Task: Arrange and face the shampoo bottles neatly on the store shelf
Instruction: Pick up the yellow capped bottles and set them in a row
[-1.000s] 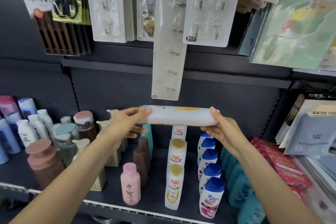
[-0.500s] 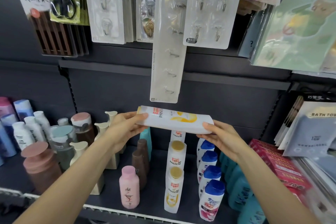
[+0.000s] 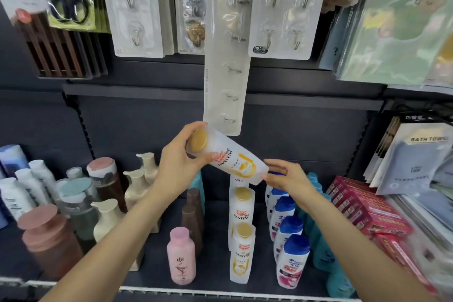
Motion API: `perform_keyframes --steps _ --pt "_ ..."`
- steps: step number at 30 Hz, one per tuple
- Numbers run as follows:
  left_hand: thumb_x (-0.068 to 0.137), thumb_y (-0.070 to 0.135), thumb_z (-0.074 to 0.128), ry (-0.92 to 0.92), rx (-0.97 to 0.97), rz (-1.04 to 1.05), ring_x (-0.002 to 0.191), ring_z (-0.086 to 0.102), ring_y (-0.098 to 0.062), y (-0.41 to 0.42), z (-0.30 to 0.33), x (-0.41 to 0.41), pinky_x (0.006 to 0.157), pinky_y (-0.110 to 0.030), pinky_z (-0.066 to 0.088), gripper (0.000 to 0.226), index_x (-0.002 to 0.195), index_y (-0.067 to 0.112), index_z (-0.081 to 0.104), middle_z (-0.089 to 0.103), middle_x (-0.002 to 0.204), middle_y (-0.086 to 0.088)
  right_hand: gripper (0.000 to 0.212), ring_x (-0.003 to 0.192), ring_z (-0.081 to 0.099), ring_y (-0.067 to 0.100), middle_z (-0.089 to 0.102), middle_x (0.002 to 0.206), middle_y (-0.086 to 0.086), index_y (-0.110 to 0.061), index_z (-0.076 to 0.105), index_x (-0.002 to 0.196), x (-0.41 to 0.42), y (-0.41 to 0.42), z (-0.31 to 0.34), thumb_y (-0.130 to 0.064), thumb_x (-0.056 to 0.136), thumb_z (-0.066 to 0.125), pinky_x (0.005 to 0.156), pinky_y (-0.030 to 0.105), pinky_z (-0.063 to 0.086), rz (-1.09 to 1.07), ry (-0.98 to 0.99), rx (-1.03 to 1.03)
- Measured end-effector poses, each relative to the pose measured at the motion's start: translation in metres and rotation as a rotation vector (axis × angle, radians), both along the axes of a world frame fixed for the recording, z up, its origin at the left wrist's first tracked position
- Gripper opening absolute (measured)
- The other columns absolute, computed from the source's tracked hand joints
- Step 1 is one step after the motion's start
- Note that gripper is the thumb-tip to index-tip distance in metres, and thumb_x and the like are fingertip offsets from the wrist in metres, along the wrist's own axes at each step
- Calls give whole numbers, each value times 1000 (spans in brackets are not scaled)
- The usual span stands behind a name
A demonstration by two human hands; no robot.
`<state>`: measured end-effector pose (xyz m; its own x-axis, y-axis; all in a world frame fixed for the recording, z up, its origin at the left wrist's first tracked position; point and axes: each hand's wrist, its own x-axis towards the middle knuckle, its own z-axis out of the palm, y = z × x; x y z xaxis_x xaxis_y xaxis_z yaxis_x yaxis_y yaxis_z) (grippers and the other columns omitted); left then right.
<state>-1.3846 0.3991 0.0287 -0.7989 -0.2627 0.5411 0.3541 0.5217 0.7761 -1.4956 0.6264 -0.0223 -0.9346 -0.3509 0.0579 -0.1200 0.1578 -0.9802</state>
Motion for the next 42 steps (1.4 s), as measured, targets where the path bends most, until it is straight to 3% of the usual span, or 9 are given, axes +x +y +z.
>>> perform_keyframes --steps 2,7,10,13,16,22,30,36,42 --pt "74 10 77 9 -62 31 103 56 -8 2 0 -5 79 -8 44 57 124 25 52 59 116 9 44 95 63 10 65 109 -1 -13 57 125 -3 -4 -7 -3 84 67 74 20 55 17 -7 29" --pt "74 13 77 -16 -207 41 100 55 -9 5 -2 -23 83 -22 51 59 126 28 51 58 111 4 40 98 63 10 63 119 0 -14 58 125 -28 -15 -22 -7 86 65 79 19 51 99 27 152" --pt "73 12 77 -54 -249 37 94 52 2 4 -8 -36 74 -7 45 60 124 30 52 56 109 8 45 109 59 15 58 126 1 -13 55 130 -54 -16 -29 -12 86 67 90 23 46 66 150 349" --pt "72 11 78 -119 -251 19 97 52 5 3 -17 -53 73 -3 42 61 124 31 53 56 112 11 47 119 55 19 56 132 7 -12 53 132 -80 -18 -33 -14 87 65 97 23 40 46 234 448" --pt "72 11 78 -187 -275 17 100 53 -1 4 -30 -70 81 -9 44 62 126 30 53 57 117 11 43 122 51 19 55 133 6 -14 54 132 -100 -25 -37 -13 90 62 93 15 34 131 371 546" --pt "74 6 75 -315 -321 -28 105 52 -8 7 -59 -100 89 -27 48 64 128 30 51 58 113 8 44 132 41 19 43 145 1 -18 49 137 -130 -42 -51 -10 94 53 111 28 31 314 537 720" --pt "69 7 79 -489 -249 -108 102 53 -6 10 -95 -133 85 -18 46 59 120 22 53 58 108 10 36 123 51 16 56 133 0 -14 61 125 -144 -47 -62 -12 90 62 103 21 35 262 520 644" --pt "62 10 85 -488 -262 -151 104 55 -7 13 -115 -149 83 -11 43 65 121 20 58 62 113 6 28 106 57 21 60 116 6 -8 65 114 -140 -53 -65 -13 87 63 89 30 45 192 571 643" --pt "67 11 82 -476 -337 -184 100 53 -7 17 -125 -154 80 -4 40 65 127 19 58 59 112 3 28 104 55 20 58 112 7 -11 67 116 -143 -58 -66 -16 89 63 82 21 40 175 586 639"
